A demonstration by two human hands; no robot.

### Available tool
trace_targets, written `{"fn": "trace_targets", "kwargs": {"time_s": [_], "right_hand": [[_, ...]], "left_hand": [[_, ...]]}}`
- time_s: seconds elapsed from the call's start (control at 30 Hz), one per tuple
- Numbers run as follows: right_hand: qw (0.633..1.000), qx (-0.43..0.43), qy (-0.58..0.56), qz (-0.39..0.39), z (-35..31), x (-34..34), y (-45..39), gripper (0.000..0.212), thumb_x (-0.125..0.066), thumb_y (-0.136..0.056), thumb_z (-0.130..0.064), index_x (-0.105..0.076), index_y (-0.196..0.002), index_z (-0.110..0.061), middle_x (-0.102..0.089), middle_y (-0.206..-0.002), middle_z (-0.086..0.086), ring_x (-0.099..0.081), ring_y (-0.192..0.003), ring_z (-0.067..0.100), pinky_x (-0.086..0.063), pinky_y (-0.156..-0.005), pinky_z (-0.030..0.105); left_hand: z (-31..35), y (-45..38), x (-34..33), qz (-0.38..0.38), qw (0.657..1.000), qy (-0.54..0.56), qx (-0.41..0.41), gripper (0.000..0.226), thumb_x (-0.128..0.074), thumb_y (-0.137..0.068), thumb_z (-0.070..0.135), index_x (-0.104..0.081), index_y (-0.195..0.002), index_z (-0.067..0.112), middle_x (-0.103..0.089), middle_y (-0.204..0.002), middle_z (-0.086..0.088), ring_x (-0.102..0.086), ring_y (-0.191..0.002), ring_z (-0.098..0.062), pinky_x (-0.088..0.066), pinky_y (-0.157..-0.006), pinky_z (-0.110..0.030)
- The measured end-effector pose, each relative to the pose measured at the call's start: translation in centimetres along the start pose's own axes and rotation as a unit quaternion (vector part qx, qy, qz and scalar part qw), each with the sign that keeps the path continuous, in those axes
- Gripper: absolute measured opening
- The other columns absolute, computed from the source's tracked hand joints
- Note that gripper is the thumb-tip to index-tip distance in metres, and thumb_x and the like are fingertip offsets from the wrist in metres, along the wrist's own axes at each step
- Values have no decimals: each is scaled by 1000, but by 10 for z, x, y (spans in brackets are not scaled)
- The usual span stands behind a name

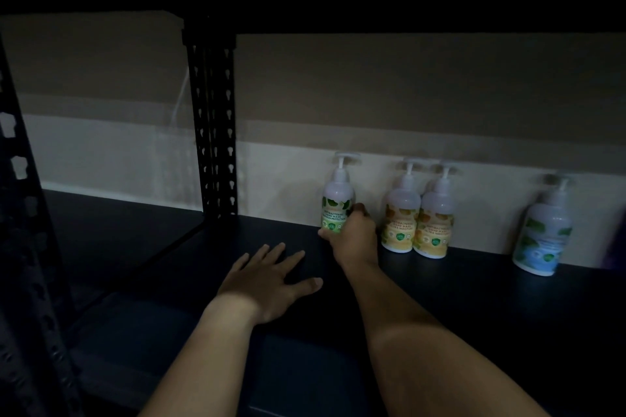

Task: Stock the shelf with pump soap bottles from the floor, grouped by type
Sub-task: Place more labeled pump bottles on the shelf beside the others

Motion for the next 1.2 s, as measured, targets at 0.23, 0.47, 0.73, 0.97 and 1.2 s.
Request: {"fn": "trace_targets", "kwargs": {"time_s": [0.23,0.47,0.73,0.97,1.2], "right_hand": [[1000,1,-1,-19,0,-2,0,64,-92,-73,-27,-54,-119,-7,-67,-122,14,-67,-112,31,-57,-92,39],[999,2,-25,-47,1,1,3,66,-93,-71,-29,-55,-121,-8,-67,-121,12,-67,-111,30,-57,-91,41],[991,17,37,-129,4,43,58,69,-80,-88,-25,-43,-144,-10,-58,-139,15,-57,-128,31,-49,-104,36],[959,36,181,-214,12,124,149,54,-48,-105,-45,-45,-151,-17,-47,-155,7,-43,-141,27,-33,-118,36],[960,97,209,-161,39,218,246,48,-35,-110,-41,-43,-155,-25,-37,-163,1,-28,-152,18,-17,-123,29]], "left_hand": [[-1,0,-1,1,1000,0,-3,81,-28,-91,86,-9,-162,51,7,-174,12,11,-160,-12,5,-129,-40],[0,-2,-2,9,1000,1,-6,80,-27,-92,85,-10,-162,50,6,-174,11,10,-160,-14,5,-129,-41],[15,16,6,59,997,29,-49,61,-39,-103,65,-38,-158,39,-23,-171,5,-16,-159,-20,-14,-128,-39],[65,67,-14,56,992,63,-92,55,-43,-107,52,-42,-158,29,-27,-170,3,-18,-159,-18,-22,-125,-33],[157,159,-48,102,970,103,-193,47,-40,-110,22,-44,-157,22,-36,-167,2,-26,-157,-16,-22,-124,-28]]}}
Point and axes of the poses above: each hand's wrist, its own y-axis away from the middle knuckle, its own x-axis out of the back of the hand, z = x × y, the point moved 4 cm from there along -y, towards the middle knuckle
